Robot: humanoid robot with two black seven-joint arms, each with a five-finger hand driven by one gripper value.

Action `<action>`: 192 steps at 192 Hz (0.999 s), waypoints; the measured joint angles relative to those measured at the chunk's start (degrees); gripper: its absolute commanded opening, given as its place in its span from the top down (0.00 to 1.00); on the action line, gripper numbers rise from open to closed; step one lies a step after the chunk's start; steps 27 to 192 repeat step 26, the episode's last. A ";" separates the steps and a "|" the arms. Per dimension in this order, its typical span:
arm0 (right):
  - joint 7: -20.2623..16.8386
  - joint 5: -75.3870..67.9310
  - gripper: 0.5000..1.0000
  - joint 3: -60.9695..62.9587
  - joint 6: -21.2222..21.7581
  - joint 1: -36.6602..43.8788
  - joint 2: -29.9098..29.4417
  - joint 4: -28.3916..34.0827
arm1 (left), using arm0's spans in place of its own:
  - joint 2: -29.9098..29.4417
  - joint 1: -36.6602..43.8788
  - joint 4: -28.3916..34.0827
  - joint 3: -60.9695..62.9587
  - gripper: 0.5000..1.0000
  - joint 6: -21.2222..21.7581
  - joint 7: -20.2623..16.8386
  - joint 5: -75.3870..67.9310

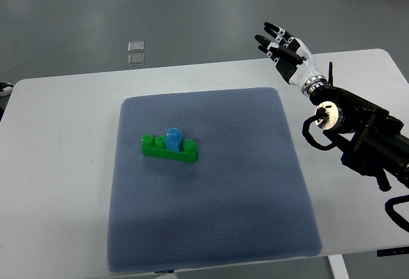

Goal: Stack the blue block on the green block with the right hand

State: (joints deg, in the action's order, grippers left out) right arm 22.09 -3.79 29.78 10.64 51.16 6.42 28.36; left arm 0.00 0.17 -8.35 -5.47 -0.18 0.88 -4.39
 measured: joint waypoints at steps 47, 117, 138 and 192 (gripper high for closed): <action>0.04 0.01 0.17 0.06 0.00 -0.10 -0.01 -0.04 | 0.00 0.01 0.00 -0.01 0.00 0.00 0.00 0.01; 0.04 0.01 0.17 0.06 0.00 -0.10 -0.01 -0.04 | 0.00 0.01 0.00 -0.01 0.00 0.00 0.00 0.01; 0.04 0.01 0.17 0.06 0.00 -0.10 -0.01 -0.04 | 0.00 0.01 0.00 -0.01 0.00 0.00 0.00 0.01; 0.04 0.01 0.17 0.06 0.00 -0.10 -0.01 -0.04 | 0.00 0.01 0.00 -0.01 0.00 0.00 0.00 0.01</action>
